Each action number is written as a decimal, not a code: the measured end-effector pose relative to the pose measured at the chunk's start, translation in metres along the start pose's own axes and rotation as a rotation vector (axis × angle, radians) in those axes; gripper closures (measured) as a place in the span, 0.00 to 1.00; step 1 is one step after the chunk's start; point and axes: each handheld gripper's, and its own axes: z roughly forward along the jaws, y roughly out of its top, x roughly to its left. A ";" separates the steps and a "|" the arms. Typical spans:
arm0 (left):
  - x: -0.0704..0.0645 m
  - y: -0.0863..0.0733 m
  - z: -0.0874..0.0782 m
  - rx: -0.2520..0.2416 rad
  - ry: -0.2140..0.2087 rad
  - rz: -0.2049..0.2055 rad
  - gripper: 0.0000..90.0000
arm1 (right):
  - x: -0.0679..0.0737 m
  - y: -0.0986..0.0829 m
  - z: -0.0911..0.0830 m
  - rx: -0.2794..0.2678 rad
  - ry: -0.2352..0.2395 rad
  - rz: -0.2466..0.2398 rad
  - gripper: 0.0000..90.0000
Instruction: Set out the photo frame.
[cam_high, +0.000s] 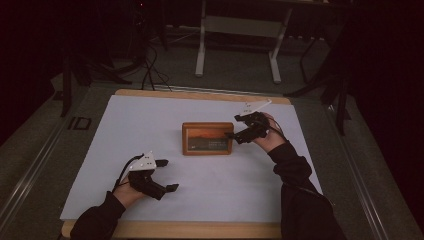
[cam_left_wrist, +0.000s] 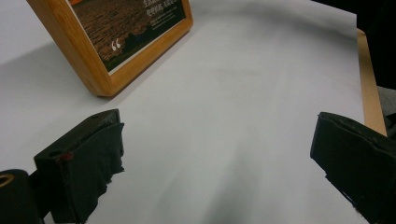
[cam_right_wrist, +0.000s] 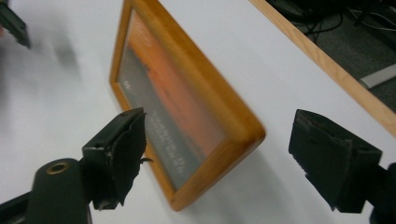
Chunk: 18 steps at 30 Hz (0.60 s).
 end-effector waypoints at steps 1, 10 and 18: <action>0.000 0.000 0.000 0.001 0.001 0.002 0.03 | 0.002 -0.003 -0.002 -0.007 0.008 0.007 0.20; -0.001 0.001 0.001 0.001 -0.006 0.004 0.03 | 0.028 -0.039 -0.003 -0.026 -0.003 0.004 0.17; -0.002 0.001 0.002 0.002 -0.005 0.007 0.03 | 0.045 -0.062 0.000 -0.064 -0.003 0.027 0.18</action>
